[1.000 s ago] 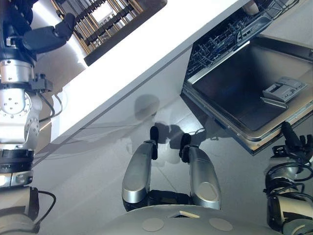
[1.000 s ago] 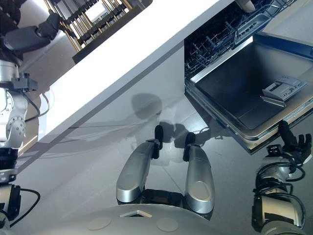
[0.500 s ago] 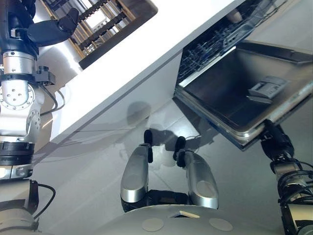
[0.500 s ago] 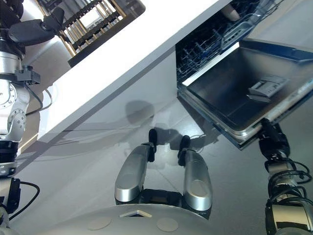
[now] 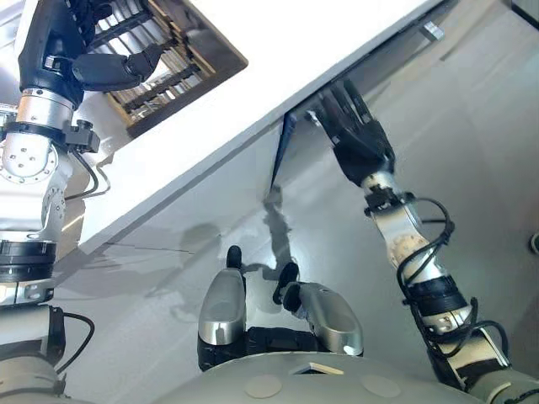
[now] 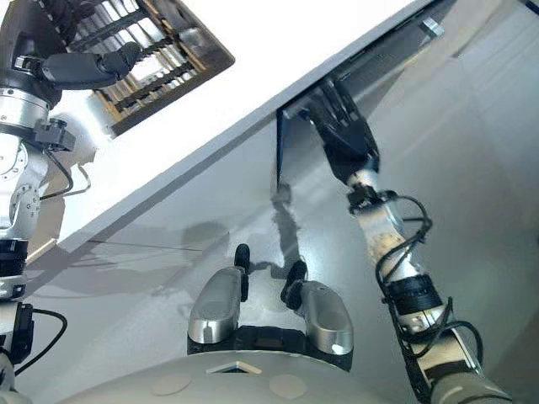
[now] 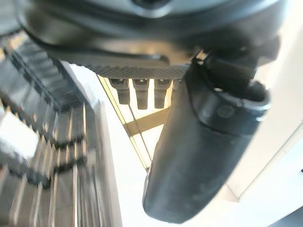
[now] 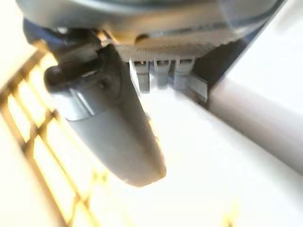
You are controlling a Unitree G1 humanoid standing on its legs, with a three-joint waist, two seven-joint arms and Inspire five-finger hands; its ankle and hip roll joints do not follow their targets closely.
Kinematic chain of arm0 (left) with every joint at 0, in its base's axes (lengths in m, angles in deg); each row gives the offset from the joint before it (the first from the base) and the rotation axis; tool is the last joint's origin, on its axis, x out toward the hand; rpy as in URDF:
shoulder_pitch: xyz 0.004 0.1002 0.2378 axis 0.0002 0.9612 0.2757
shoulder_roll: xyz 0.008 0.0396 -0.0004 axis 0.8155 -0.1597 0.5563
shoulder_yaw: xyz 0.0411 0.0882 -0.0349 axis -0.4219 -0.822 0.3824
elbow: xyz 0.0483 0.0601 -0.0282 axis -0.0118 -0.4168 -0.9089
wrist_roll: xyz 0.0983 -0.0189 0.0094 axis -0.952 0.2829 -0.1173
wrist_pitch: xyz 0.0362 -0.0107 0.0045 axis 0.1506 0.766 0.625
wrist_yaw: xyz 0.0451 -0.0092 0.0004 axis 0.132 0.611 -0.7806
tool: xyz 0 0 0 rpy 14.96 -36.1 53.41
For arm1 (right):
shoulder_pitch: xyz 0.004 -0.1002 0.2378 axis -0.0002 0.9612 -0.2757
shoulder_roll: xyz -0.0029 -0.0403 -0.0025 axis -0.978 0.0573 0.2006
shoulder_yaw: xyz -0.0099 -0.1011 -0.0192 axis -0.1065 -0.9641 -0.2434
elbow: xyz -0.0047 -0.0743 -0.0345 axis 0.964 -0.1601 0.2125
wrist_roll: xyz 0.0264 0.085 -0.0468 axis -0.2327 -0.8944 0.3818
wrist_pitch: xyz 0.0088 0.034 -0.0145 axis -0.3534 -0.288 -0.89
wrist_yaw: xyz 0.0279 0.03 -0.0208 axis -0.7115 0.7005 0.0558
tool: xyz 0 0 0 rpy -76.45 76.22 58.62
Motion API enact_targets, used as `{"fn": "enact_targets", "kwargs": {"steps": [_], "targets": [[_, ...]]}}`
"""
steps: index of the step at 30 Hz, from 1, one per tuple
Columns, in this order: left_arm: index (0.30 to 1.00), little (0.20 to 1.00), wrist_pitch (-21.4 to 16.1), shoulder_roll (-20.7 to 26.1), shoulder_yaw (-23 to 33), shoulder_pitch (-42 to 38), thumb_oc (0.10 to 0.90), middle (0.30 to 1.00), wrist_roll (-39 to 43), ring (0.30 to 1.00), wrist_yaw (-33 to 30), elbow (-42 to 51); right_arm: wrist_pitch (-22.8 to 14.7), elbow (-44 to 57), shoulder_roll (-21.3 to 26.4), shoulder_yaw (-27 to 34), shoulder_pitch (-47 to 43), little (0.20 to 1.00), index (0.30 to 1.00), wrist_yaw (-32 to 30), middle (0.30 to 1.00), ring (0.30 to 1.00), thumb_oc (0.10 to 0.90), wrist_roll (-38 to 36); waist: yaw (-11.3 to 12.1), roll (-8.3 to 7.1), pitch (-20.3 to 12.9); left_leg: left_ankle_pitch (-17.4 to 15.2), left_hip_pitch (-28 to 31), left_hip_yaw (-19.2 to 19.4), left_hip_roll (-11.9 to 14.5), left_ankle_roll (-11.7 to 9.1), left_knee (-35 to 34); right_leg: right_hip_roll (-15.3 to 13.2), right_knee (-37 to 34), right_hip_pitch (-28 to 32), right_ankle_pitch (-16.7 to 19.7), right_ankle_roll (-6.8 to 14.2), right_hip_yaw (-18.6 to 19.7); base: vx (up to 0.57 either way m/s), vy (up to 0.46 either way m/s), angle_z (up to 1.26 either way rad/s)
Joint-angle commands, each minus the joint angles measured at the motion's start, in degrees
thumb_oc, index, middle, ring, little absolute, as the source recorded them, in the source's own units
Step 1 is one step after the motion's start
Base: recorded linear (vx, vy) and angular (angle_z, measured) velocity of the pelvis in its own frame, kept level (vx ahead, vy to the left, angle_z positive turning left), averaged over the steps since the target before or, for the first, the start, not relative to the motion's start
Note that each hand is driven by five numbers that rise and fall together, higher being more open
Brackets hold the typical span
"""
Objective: Pick up plates and place into dishwasher.
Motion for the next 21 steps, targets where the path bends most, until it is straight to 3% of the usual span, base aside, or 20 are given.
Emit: {"fn": "enact_targets", "kwargs": {"steps": [1,4,9,11,16,21], "targets": [[0.9,0.9,-6.0,0.3,4.3,5.8,0.8,0.9,0.3,0.9,0.4,2.1,-2.2,8.5,-6.4,-1.9,-14.9,0.9,0.9,7.0,0.9,0.9,0.8,2.7,4.8,1.42,-19.7,-3.2,-1.1,1.8,-7.0,3.6,3.3,-2.1,-3.5,2.4,2.7,6.6,7.1,0.07,0.136,0.21],[0.9,0.9,-7.4,0.0,7.1,8.9,0.8,0.9,1.6,0.9,2.0,2.4,-0.9,7.1,-6.5,2.2,-10.1,0.9,0.9,5.2,0.9,0.9,0.8,5.3,4.2,1.29,-20.6,-4.3,0.9,1.6,-8.0,4.7,2.8,-3.0,-2.7,1.6,3.1,7.3,6.9,0.02,0.116,0.24],[0.9,0.9,-9.4,-1.9,10.4,14.4,0.8,0.9,2.3,0.9,1.7,5.4,-1.3,3.1,-5.8,8.6,-2.7,0.9,0.9,-2.9,0.9,0.9,0.8,20.2,2.6,1.23,-20.9,-5.1,2.2,2.0,-8.4,5.9,1.8,-3.9,-2.2,0.4,3.6,8.3,7.6,-0.06,0.093,0.13],[0.9,0.9,-10.7,-3.5,12.4,18.0,0.8,0.9,2.0,0.9,0.9,8.0,-1.6,1.8,-5.4,11.7,2.5,0.9,0.9,-2.1,0.9,0.9,0.8,25.1,1.6,1.26,-21.1,-4.9,2.8,2.2,-8.5,6.3,0.6,-4.0,-2.6,-0.2,4.0,8.7,8.5,-0.12,0.103,0.2],[0.9,0.9,-13.7,-8.5,16.3,26.0,0.8,0.9,2.3,0.9,0.5,13.8,-5.3,-2.3,-7.2,18.1,13.4,0.9,0.9,-1.2,0.9,0.9,0.8,41.0,-1.9,0.88,-21.9,-4.5,4.5,2.8,-8.2,6.7,-3.3,-3.8,-4.7,-0.9,4.7,9.3,11.2,-0.14,0.093,0.31],[0.9,0.9,-13.6,-12.9,16.6,28.8,0.8,0.9,3.1,0.9,-0.6,15.8,-10.0,-10.3,-7.1,20.8,21.1,0.9,0.9,-3.3,0.9,0.9,0.8,52.9,-4.9,0.35,-22.9,-3.7,6.1,4.2,-7.6,6.4,-7.4,-2.9,-7.0,-1.1,5.3,9.4,13.4,-0.15,0.063,0.14]]}}
